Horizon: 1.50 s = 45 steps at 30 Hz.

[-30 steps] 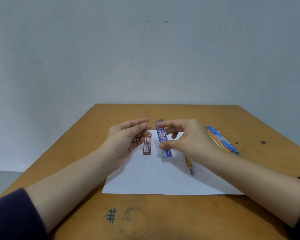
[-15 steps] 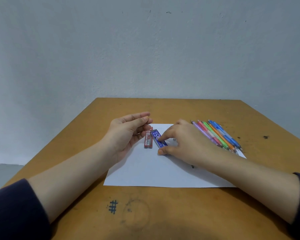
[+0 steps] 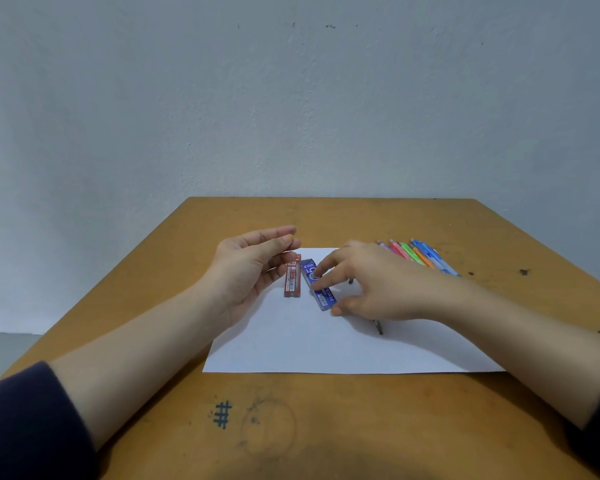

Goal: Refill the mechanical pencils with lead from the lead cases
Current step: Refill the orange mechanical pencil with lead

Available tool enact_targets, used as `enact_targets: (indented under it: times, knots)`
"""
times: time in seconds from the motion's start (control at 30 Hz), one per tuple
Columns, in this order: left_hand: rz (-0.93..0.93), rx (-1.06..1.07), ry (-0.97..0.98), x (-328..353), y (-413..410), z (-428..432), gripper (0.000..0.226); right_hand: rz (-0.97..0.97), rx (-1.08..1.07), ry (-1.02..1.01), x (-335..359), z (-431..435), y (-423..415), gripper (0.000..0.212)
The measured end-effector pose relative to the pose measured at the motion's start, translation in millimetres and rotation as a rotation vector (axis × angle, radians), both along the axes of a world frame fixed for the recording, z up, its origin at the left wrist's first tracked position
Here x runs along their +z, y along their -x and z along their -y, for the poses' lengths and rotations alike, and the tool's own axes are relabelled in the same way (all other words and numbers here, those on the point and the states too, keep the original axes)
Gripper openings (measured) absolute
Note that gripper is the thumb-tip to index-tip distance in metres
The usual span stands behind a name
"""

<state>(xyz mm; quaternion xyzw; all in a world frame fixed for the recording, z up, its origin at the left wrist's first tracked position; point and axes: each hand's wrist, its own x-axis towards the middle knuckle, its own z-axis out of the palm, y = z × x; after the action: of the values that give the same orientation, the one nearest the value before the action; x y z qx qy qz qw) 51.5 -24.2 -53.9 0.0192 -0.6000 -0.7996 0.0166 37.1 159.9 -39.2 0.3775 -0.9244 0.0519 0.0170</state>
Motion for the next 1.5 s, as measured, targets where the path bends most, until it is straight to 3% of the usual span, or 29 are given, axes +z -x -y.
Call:
enact_targets:
  times: [0.8, 1.17, 1.33, 1.5]
  knots:
    - [-0.160, 0.051, 0.350, -0.7, -4.8, -2.0, 0.016, -0.165, -0.049, 0.132, -29.0, 10.3, 12.6, 0.037]
    - [-0.159, 0.071, 0.398, -0.8, -5.5, -3.7, 0.018, -0.104, -0.044, 0.259, -25.4, 9.9, 10.1, 0.032]
    - [-0.144, 0.059, 0.393, 0.4, -6.1, -4.8, 0.019, -0.071, -0.266, 0.348, -4.7, -3.2, 12.0, 0.029]
    - [-0.113, 0.077, 0.407, -0.5, -4.3, -4.1, 0.018, 0.038, -0.470, 0.263, 1.6, -9.8, 9.9, 0.040]
